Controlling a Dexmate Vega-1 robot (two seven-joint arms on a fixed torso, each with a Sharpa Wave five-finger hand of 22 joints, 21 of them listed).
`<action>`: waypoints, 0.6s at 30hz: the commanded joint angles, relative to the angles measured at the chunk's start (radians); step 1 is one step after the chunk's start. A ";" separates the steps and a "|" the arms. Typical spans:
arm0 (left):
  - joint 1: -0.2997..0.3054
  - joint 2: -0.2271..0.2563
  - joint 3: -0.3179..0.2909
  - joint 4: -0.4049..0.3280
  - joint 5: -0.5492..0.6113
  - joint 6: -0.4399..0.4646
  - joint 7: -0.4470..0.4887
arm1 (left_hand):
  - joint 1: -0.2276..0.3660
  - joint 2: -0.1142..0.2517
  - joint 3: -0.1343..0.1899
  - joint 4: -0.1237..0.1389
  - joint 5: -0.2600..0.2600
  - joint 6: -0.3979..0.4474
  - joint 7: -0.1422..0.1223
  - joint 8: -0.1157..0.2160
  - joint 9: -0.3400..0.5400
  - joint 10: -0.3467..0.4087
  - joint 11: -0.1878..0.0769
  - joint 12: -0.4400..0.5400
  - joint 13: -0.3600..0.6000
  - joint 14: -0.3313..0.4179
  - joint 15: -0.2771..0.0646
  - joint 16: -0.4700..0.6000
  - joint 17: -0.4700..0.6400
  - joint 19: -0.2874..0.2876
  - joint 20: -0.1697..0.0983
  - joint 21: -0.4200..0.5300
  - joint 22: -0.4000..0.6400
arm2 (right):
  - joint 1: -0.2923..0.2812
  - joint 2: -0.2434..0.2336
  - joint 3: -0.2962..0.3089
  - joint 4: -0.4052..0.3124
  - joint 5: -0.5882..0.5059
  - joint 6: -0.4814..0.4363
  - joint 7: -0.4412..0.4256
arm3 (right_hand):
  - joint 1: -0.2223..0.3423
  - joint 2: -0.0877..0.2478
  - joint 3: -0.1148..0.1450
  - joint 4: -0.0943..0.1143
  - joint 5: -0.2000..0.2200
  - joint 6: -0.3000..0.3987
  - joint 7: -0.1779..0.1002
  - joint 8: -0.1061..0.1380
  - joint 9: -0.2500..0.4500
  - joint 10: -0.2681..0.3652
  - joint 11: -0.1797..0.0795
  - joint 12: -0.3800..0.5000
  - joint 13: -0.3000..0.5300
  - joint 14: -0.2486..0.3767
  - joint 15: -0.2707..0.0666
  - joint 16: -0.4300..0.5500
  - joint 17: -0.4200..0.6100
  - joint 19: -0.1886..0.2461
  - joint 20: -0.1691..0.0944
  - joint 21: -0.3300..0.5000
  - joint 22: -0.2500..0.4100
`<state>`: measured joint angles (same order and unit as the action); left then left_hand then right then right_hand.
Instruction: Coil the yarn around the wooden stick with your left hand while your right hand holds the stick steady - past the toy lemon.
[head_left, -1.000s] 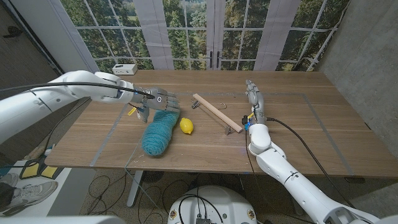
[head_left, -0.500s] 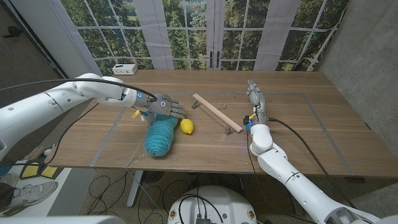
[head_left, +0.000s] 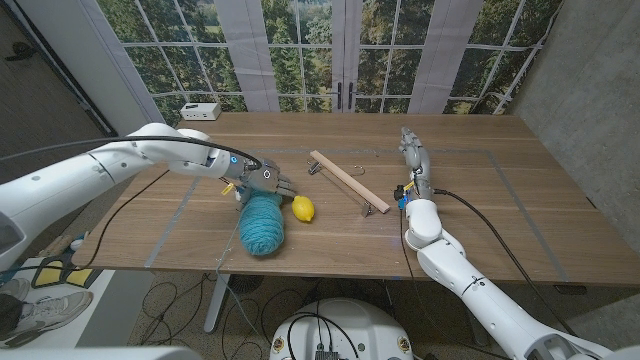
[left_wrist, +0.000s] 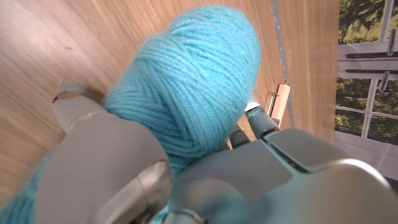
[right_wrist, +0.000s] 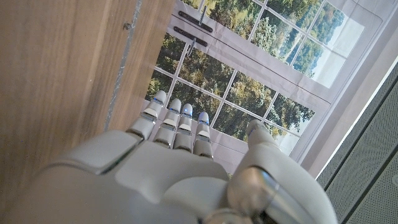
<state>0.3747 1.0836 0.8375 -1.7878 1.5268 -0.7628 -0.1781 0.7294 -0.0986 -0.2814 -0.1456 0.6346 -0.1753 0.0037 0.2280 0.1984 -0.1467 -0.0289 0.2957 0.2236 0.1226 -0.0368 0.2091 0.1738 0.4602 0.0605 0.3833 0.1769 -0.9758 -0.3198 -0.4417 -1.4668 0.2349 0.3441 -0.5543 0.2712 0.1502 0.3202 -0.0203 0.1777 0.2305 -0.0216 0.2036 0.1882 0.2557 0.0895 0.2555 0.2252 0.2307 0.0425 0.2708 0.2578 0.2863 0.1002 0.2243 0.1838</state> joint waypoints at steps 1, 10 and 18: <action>0.056 0.014 -0.008 -0.020 0.029 0.109 -0.085 | 0.180 0.106 0.051 -0.007 -0.068 -0.139 -0.062 0.098 0.020 0.157 -0.015 0.072 0.018 0.169 -0.094 0.015 0.007 0.136 -0.057 0.023 0.006 | 0.001 -0.001 0.005 0.004 0.000 0.008 0.004 | -0.006 0.001 0.004 0.006 0.003 0.008 0.002 0.006 0.004 0.008 -0.004 0.005 0.004 0.011 0.002 0.004 0.002 0.005 -0.001 0.005 0.003; 0.110 0.030 -0.025 0.017 0.007 0.197 0.032 | 0.628 0.236 0.320 -0.021 -0.376 0.594 -0.037 0.504 0.083 0.726 -0.107 0.372 0.132 0.859 -0.203 0.164 0.096 0.444 -0.229 0.188 0.035 | 0.001 -0.001 0.007 0.002 -0.006 0.005 -0.002 | -0.005 0.002 0.007 0.007 0.004 0.010 0.001 0.005 0.004 0.010 -0.004 0.005 0.004 0.015 0.005 0.002 0.000 0.008 0.000 0.006 0.003; 0.180 0.063 -0.044 0.011 0.063 0.358 0.235 | 0.717 0.270 0.431 0.000 -0.394 0.893 0.003 0.624 0.061 0.920 -0.074 0.503 0.272 1.140 -0.197 0.286 0.234 0.518 -0.261 0.391 0.092 | -0.005 -0.013 0.006 -0.025 -0.025 -0.026 -0.016 | -0.002 0.002 0.011 0.005 0.005 0.011 0.000 0.005 0.004 0.010 -0.004 0.004 0.004 0.017 0.005 0.001 -0.002 0.008 0.000 0.005 0.003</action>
<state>0.4738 1.1265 0.8250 -1.7793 1.5885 -0.6165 -0.1642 1.2209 -0.0409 0.1263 -0.1557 0.2473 -0.1943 -0.0251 0.2761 0.1200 0.6868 -0.0680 0.7494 0.3674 0.8851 0.0508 0.4609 0.2703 0.8199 0.0435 0.7393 0.2565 -0.9760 -0.3214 -0.4361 -1.4657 0.2300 0.3495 -0.5548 0.2712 0.1503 0.3244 -0.0163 0.1777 0.2323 -0.0197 0.2036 0.1882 0.2591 0.0859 0.2555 0.2252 0.2377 0.0464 0.2708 0.2553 0.2861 0.1002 0.2243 0.1838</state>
